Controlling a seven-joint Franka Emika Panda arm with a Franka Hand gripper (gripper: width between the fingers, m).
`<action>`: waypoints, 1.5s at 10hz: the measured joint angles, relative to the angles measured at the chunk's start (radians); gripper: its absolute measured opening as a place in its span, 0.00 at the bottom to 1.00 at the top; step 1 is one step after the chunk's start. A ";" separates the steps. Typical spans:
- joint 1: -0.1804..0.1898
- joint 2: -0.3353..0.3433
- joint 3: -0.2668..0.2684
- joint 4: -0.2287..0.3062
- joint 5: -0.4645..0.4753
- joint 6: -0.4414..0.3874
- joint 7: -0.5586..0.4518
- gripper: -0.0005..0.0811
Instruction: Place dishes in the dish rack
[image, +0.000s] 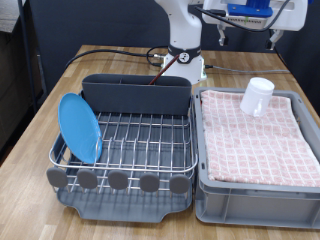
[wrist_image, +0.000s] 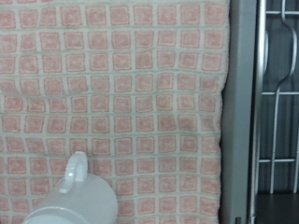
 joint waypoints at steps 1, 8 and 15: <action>0.004 -0.003 0.014 -0.007 0.006 0.002 0.027 0.99; 0.012 -0.016 0.068 -0.028 0.055 0.001 0.062 0.99; 0.020 -0.003 0.077 -0.054 0.131 -0.003 0.014 0.99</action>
